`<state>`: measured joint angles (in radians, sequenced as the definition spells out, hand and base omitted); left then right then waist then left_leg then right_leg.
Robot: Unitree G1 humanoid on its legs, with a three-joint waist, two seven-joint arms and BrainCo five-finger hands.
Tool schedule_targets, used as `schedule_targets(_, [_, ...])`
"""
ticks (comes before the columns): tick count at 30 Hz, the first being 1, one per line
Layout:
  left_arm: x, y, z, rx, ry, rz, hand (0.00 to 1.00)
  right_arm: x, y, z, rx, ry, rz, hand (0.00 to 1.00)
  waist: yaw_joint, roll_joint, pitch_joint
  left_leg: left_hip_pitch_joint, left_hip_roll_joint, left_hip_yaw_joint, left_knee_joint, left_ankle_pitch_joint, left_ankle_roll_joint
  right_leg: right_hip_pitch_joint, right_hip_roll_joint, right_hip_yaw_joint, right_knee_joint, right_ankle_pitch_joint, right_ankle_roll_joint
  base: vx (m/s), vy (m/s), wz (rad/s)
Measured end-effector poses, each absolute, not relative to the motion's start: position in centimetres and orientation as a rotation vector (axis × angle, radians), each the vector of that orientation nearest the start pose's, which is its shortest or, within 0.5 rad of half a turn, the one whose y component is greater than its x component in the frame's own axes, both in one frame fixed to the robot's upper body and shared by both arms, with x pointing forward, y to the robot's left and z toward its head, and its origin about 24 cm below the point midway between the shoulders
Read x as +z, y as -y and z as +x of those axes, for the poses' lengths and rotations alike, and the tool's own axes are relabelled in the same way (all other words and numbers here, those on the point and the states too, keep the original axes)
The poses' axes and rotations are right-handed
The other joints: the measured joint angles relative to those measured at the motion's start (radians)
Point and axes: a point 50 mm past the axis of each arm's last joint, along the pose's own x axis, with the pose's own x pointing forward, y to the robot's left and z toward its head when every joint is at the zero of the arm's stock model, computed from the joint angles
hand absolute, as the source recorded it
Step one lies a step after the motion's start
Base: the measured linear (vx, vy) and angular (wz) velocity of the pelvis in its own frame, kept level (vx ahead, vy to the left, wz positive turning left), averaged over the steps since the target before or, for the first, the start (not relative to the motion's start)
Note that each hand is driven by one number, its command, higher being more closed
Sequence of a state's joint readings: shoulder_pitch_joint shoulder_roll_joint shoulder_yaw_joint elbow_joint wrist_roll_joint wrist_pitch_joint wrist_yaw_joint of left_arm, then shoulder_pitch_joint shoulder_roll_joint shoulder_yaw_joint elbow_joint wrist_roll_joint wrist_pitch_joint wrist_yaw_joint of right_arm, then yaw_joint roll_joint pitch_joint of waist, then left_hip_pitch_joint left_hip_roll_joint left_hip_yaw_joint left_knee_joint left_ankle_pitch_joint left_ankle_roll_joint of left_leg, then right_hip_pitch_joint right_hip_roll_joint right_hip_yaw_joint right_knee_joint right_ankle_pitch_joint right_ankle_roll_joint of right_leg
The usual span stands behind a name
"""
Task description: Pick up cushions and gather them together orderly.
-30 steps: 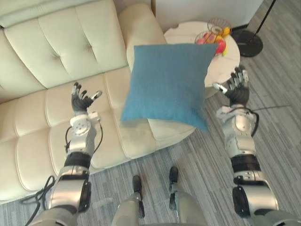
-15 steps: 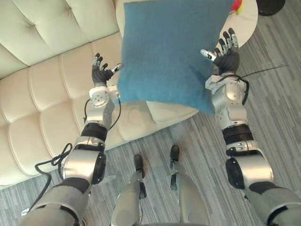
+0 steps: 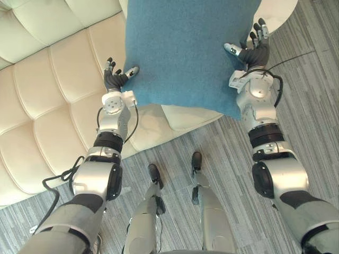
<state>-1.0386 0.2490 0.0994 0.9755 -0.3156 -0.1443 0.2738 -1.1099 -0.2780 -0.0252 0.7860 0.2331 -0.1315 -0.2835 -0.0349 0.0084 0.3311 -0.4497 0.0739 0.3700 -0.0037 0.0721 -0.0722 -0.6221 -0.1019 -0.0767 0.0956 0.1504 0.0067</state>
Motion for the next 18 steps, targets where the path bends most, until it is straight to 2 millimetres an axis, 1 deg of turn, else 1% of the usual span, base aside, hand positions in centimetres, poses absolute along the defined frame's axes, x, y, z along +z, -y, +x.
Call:
schedule_targets(1, [18.2, -18.4, 41.2, 0.291, 0.189, -0.165, 0.00, 25.4, 16.2, 40.8, -0.202, 0.442, 0.042, 0.00, -0.002, 0.000, 0.000, 0.000, 0.001, 0.000, 0.000, 0.000, 0.000, 0.000, 0.001, 0.001, -0.002, 0.004, 0.000, 0.04, -0.012, -0.04])
schedule_targets(3, [17.7, -17.7, 41.3, 0.281, 0.176, -0.178, 0.00, 25.1, 15.6, 40.9, -0.187, 0.430, 0.031, 0.00, -0.005, 0.000, 0.000, 0.000, 0.003, 0.001, 0.000, 0.000, 0.000, 0.001, 0.004, 0.005, -0.011, 0.015, 0.001, 0.03, -0.009, -0.06])
schedule_targets(6, [16.4, -16.5, 41.1, 0.272, 0.137, -0.178, 0.00, 24.3, 13.6, 41.1, -0.146, 0.414, -0.065, 0.00, -0.014, 0.000, 0.000, 0.007, 0.004, 0.000, -0.013, 0.006, -0.001, 0.013, 0.007, 0.010, -0.035, 0.031, 0.003, 0.01, -0.002, -0.01])
schedule_targets(7, [16.0, -16.3, 41.1, 0.273, 0.127, -0.179, 1.00, 24.0, 13.3, 41.1, -0.138, 0.406, -0.089, 1.00, -0.014, 0.000, 0.000, 0.010, 0.004, 0.001, -0.013, 0.006, -0.001, 0.016, 0.008, 0.011, -0.035, 0.031, 0.003, 0.00, 0.000, 0.00])
schedule_targets(9, [15.6, -16.0, 41.0, 0.269, 0.115, -0.172, 1.00, 23.5, 13.1, 41.2, -0.132, 0.393, -0.119, 1.00, -0.014, 0.000, 0.000, 0.021, 0.005, -0.001, -0.014, 0.006, -0.002, 0.032, 0.009, 0.012, -0.042, 0.031, 0.003, 0.00, 0.000, 0.00])
schedule_targets(12, [15.6, -16.1, 41.0, 0.281, 0.117, -0.178, 1.00, 23.3, 12.8, 41.2, -0.121, 0.387, -0.137, 1.00, -0.015, 0.000, 0.000, 0.033, 0.004, -0.002, -0.034, 0.014, -0.001, 0.036, 0.011, 0.012, -0.045, 0.031, 0.003, 0.00, 0.000, 0.00])
schedule_targets(18, [16.4, -16.0, 41.0, 0.278, 0.147, -0.224, 1.00, 22.9, 13.6, 41.1, -0.129, 0.382, -0.164, 1.00, -0.016, 0.000, -0.001, 0.038, 0.006, -0.025, -0.064, 0.047, -0.006, 0.044, 0.016, -0.008, -0.054, 0.031, 0.003, 0.01, -0.023, 0.09])
